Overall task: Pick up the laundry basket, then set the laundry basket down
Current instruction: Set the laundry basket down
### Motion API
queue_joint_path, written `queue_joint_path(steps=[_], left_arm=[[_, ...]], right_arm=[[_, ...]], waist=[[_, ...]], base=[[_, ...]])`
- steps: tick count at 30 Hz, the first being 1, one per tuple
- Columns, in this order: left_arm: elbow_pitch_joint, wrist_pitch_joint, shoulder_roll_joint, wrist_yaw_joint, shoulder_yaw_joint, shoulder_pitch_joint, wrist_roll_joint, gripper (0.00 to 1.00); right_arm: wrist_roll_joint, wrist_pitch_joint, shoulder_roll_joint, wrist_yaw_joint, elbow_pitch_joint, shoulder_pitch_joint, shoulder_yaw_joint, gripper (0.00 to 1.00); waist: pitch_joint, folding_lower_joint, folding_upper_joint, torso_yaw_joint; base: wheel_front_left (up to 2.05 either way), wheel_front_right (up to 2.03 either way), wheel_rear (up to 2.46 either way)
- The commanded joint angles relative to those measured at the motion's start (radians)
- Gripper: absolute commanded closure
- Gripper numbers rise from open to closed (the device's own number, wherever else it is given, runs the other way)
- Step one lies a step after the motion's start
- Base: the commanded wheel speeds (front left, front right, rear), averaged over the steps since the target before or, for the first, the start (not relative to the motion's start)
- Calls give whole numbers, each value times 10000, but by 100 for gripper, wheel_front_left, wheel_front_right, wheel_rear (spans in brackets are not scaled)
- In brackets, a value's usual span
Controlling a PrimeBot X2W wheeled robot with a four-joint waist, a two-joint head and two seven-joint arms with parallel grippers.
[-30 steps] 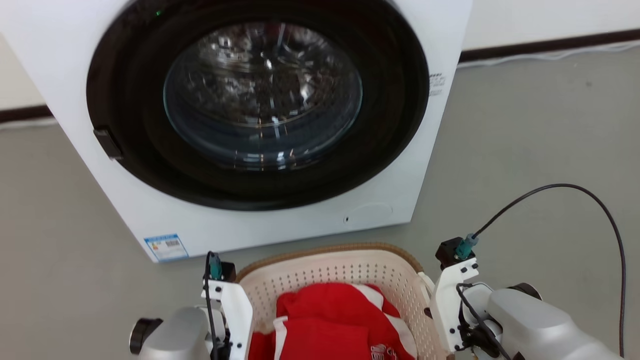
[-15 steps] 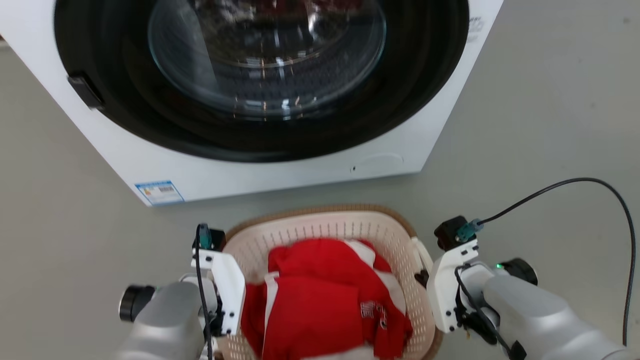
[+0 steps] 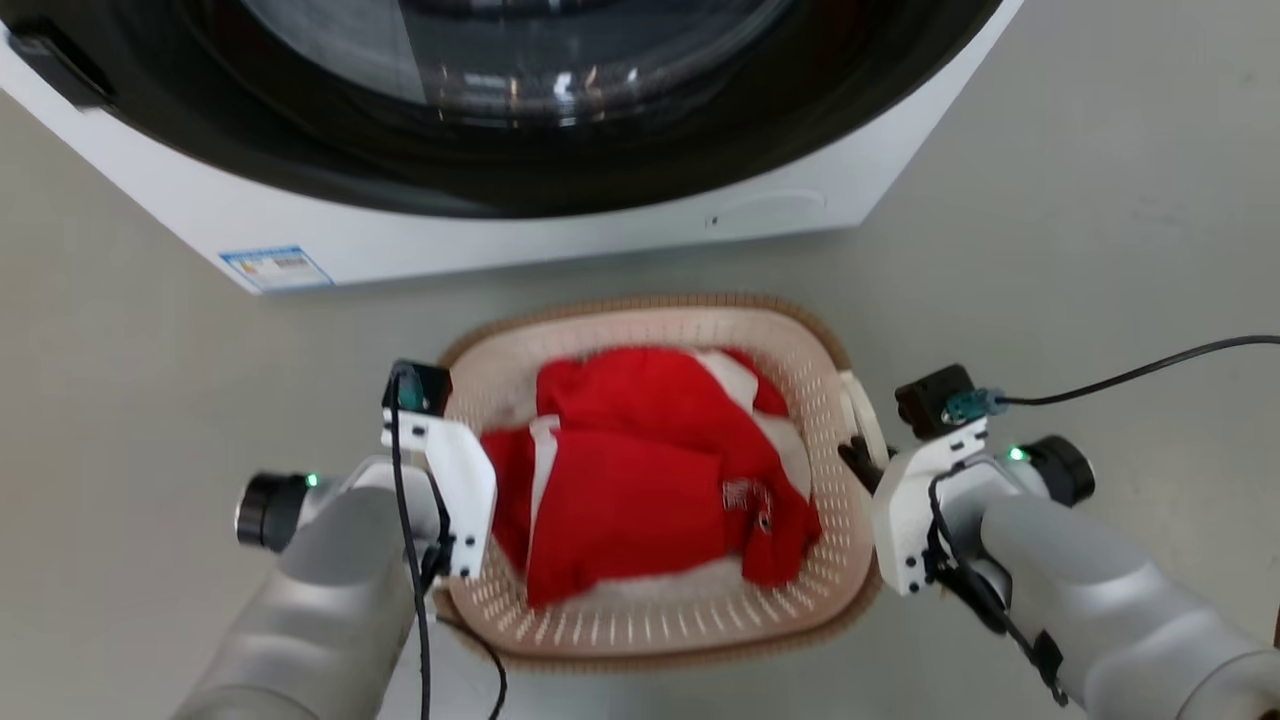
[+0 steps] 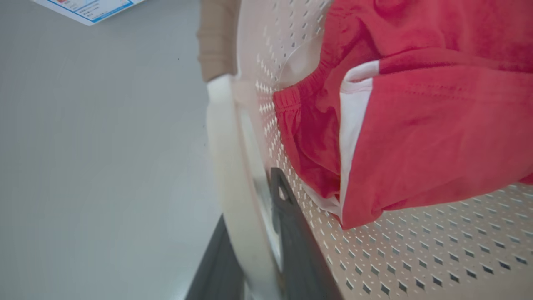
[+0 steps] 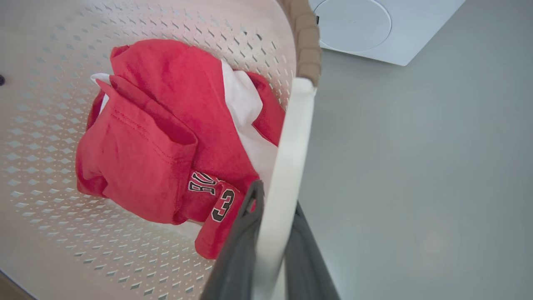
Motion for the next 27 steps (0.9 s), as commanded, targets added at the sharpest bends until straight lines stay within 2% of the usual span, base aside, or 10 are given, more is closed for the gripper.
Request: queue_joint_path(steps=[1,7,27], left_arm=[[-98,-259,267,219,19,-502,300,100],[-81,-729,301,484,-32,-991,364,100],[-30,-1653,637,794,-3,-2176,297,100]], right_arm=[[-301,-503,11,77,-40,-198,65,100],[-425,-1148,62,77,270,-529,66,100],[-381,-2174,250,77,989,-1697,67,100]], waist=[[552,0,0,23],[1450,0,0,128],[3176,0,0,265]], base=[[0,0,0],[0,0,0],[0,0,0]])
